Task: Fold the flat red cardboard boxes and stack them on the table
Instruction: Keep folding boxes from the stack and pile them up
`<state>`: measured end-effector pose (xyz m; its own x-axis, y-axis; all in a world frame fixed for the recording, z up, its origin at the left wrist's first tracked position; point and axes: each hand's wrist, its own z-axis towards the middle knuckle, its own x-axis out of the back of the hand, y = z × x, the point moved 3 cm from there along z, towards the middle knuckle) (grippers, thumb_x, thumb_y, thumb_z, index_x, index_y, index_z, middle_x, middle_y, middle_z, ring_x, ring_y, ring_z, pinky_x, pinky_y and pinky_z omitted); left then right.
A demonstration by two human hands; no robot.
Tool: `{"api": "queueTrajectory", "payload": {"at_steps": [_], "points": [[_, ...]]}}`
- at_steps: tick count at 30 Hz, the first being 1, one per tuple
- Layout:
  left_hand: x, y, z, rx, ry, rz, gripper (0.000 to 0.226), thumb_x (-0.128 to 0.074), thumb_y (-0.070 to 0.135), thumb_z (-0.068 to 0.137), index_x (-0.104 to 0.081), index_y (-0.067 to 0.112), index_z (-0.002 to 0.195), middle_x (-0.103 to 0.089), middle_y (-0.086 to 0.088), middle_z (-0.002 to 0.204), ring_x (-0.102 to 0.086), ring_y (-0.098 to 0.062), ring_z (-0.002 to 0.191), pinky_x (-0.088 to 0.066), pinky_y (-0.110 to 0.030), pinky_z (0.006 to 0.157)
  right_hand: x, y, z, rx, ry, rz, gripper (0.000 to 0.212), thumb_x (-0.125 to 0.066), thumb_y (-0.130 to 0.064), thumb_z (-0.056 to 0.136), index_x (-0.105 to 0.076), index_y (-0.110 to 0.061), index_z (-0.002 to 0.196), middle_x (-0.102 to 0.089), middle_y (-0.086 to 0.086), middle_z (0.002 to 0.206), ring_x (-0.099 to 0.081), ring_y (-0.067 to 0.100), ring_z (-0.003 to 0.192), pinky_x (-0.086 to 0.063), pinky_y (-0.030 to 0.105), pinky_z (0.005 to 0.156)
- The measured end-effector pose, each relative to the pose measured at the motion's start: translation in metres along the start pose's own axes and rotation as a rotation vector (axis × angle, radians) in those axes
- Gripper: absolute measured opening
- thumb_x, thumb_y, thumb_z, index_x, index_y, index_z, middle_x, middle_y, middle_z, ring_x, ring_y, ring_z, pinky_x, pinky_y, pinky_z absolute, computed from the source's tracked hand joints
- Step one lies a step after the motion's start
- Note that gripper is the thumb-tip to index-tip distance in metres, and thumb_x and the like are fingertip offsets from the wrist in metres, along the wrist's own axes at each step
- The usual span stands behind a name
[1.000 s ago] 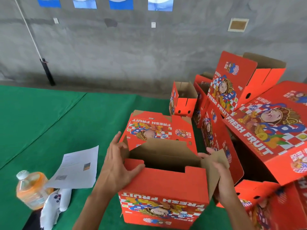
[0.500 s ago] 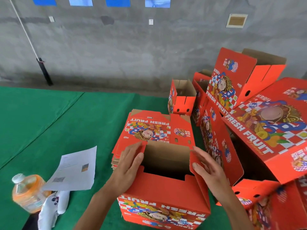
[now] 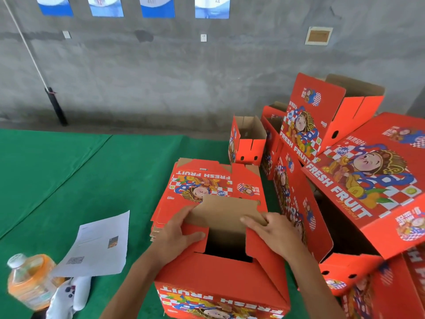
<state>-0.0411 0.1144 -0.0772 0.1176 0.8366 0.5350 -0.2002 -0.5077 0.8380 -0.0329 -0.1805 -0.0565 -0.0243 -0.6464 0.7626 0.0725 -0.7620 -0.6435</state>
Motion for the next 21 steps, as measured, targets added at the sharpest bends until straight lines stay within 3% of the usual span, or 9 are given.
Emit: {"api": "queueTrajectory", "payload": {"at_steps": [2, 6, 9, 10, 12, 14, 17, 19, 21], "points": [[-0.006, -0.003, 0.000, -0.043, 0.068, 0.079, 0.072, -0.085, 0.021, 0.085, -0.045, 0.049, 0.137, -0.051, 0.028, 0.138, -0.042, 0.014, 0.130, -0.029, -0.006, 0.107, -0.008, 0.000, 0.001, 0.005, -0.103, 0.080, 0.041, -0.067, -0.085, 0.073, -0.068, -0.048, 0.091, -0.072, -0.022, 0.083, -0.066, -0.005, 0.079, -0.056, 0.032, 0.075], [0.000, -0.001, 0.001, -0.132, 0.123, -0.114, 0.046, -0.059, -0.013, 0.091, -0.067, 0.028, 0.109, -0.065, 0.015, 0.135, -0.055, -0.001, 0.131, -0.040, -0.024, 0.111, -0.009, -0.007, -0.005, 0.261, -0.065, 0.226, 0.054, -0.069, -0.078, 0.078, -0.066, -0.050, 0.124, -0.072, -0.025, 0.111, -0.068, 0.002, 0.102, -0.057, 0.030, 0.088], [0.003, 0.002, 0.001, -0.016, 0.049, -0.336, 0.041, -0.039, 0.011, 0.086, -0.078, 0.021, 0.094, -0.070, 0.016, 0.131, -0.060, -0.007, 0.127, -0.042, -0.029, 0.105, -0.011, -0.004, -0.016, 0.426, 0.006, 0.475, 0.065, -0.042, -0.075, 0.097, -0.079, -0.025, 0.115, -0.078, -0.015, 0.108, -0.074, 0.009, 0.100, -0.060, 0.032, 0.085], [0.001, 0.002, 0.001, 0.033, 0.022, -0.355, 0.040, -0.040, 0.025, 0.087, -0.079, 0.019, 0.094, -0.068, 0.017, 0.133, -0.060, -0.008, 0.127, -0.041, -0.034, 0.105, -0.013, -0.003, -0.017, 0.411, -0.028, 0.461, 0.065, -0.039, -0.075, 0.098, -0.081, -0.026, 0.110, -0.077, -0.016, 0.109, -0.073, 0.008, 0.104, -0.059, 0.033, 0.088], [-0.002, -0.001, 0.000, 0.057, -0.021, -0.225, 0.038, -0.054, 0.055, 0.087, -0.076, 0.026, 0.099, -0.060, 0.027, 0.137, -0.054, -0.004, 0.131, -0.040, -0.035, 0.109, -0.020, -0.007, -0.014, 0.333, -0.128, 0.211, 0.057, -0.049, -0.082, 0.089, -0.078, -0.040, 0.112, -0.072, -0.026, 0.119, -0.066, -0.002, 0.114, -0.054, 0.036, 0.100], [-0.006, -0.004, -0.002, -0.001, -0.069, 0.117, 0.054, -0.070, 0.076, 0.073, -0.065, 0.040, 0.113, -0.044, 0.041, 0.140, -0.038, 0.008, 0.138, -0.032, -0.021, 0.112, -0.026, -0.010, -0.010, 0.241, -0.231, -0.137, 0.074, -0.052, -0.096, 0.071, -0.065, -0.050, 0.127, -0.064, -0.032, 0.129, -0.058, -0.007, 0.120, -0.047, 0.030, 0.107], [-0.010, -0.006, 0.001, -0.028, -0.089, 0.359, 0.095, -0.071, 0.086, 0.064, -0.043, 0.044, 0.145, -0.028, 0.038, 0.143, -0.019, 0.008, 0.143, -0.022, -0.020, 0.117, -0.032, -0.012, -0.002, 0.159, -0.268, -0.212, 0.082, -0.050, -0.105, 0.057, -0.060, -0.055, 0.122, -0.065, -0.031, 0.118, -0.060, -0.004, 0.110, -0.049, 0.027, 0.095], [-0.013, -0.007, 0.005, -0.014, -0.062, 0.419, 0.097, -0.071, 0.084, 0.066, -0.044, 0.040, 0.148, -0.032, 0.028, 0.147, -0.020, 0.001, 0.145, -0.029, -0.029, 0.119, -0.036, -0.013, 0.001, 0.179, -0.232, -0.271, 0.074, -0.049, -0.104, 0.060, -0.060, -0.052, 0.112, -0.064, -0.029, 0.104, -0.061, -0.002, 0.099, -0.047, 0.026, 0.083], [-0.016, -0.004, 0.010, 0.033, -0.042, 0.517, 0.090, -0.070, 0.082, 0.069, -0.049, 0.039, 0.145, -0.037, 0.021, 0.152, -0.023, -0.005, 0.146, -0.036, -0.036, 0.115, -0.040, -0.013, 0.003, 0.195, -0.180, -0.330, 0.069, -0.050, -0.098, 0.066, -0.060, -0.046, 0.111, -0.062, -0.025, 0.104, -0.060, 0.002, 0.100, -0.043, 0.028, 0.080]]}}
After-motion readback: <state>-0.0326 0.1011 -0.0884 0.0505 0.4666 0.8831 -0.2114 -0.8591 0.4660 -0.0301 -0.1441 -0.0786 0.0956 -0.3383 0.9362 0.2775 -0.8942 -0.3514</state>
